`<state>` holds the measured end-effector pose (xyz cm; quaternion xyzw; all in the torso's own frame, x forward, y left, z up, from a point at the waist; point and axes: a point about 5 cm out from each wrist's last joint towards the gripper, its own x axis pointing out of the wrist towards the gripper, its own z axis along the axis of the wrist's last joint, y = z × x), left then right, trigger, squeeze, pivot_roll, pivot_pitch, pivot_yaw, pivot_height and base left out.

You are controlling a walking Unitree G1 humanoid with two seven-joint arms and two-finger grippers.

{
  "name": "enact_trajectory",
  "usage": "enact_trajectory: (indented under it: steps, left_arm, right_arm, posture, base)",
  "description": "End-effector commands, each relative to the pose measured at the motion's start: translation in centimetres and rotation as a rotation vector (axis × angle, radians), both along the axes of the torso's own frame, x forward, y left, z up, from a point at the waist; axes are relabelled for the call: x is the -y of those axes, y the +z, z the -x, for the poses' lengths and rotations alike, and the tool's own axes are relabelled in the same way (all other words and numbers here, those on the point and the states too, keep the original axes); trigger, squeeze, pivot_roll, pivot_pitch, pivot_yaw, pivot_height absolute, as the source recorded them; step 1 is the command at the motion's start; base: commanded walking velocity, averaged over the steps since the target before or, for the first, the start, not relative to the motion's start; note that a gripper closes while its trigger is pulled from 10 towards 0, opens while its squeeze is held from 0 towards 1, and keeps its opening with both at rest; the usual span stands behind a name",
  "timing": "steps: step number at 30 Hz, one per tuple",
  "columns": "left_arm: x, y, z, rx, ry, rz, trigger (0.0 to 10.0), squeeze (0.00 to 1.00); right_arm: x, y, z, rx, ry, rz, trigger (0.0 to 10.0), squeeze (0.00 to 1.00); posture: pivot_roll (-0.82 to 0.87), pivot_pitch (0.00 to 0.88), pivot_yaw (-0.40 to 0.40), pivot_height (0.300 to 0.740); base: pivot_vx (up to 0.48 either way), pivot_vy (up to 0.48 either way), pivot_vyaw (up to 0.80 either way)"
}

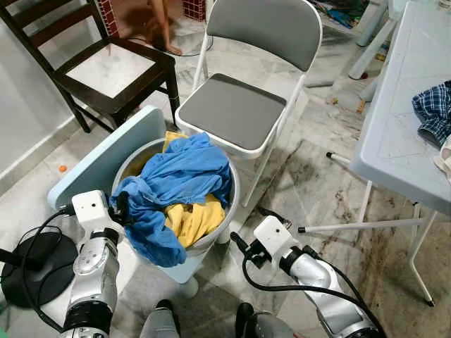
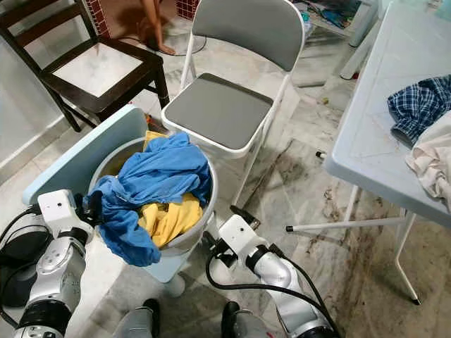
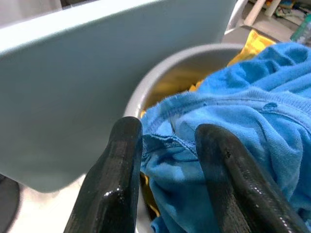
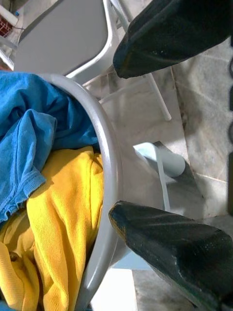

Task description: Hang hanger

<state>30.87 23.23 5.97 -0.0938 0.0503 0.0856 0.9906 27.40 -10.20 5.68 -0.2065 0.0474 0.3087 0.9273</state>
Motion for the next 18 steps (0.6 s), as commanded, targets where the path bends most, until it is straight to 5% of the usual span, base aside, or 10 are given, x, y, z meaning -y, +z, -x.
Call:
enact_trajectory:
  steps: [1,5,6,9,12,18]
  left_arm:
    - [0.0,-1.2,0.4,-0.061,-0.009,0.031,10.0,0.00]
    - [0.0,-1.7,0.4,-0.091,-0.005,0.060,10.0,0.00]
    - [0.0,-1.6,0.3,-0.088,-0.007,0.060,0.0,0.00]
    - [0.2,-1.3,-0.1,-0.073,-0.024,0.052,0.0,0.00]
    - [1.3,0.5,-1.1,0.000,-0.077,-0.112,0.0,0.00]
    - [3.5,2.3,-1.9,0.093,-0.157,-0.287,0.0,0.00]
  right_arm:
    - [0.1,-0.2,0.3,-0.009,-0.004,0.002,10.0,0.00]
    - [0.1,-0.1,0.4,-0.008,-0.007,0.001,10.0,0.00]
    - [0.2,-0.1,0.3,-0.008,-0.008,0.001,10.0,0.00]
    - [0.3,-0.1,0.3,-0.007,-0.013,0.003,10.0,0.00]
    - [0.5,0.0,0.2,-0.002,-0.022,0.006,10.0,0.00]
    - [0.5,0.0,0.1,0.002,-0.028,0.009,10.0,0.00]
  posture:
    - [0.17,0.272,-0.050,0.740]
    - [0.16,0.270,-0.049,0.740]
    - [0.16,0.270,-0.048,0.740]
    - [0.16,0.269,-0.049,0.740]
    - [0.15,0.266,-0.049,0.740]
    - [0.16,0.266,-0.048,0.740]
  base:
    - [0.000,0.000,0.00]
    - [0.000,0.000,0.00]
    - [0.000,0.000,0.00]
    - [0.000,0.000,0.00]
    - [0.000,0.000,0.00]
    - [0.000,0.000,0.00]
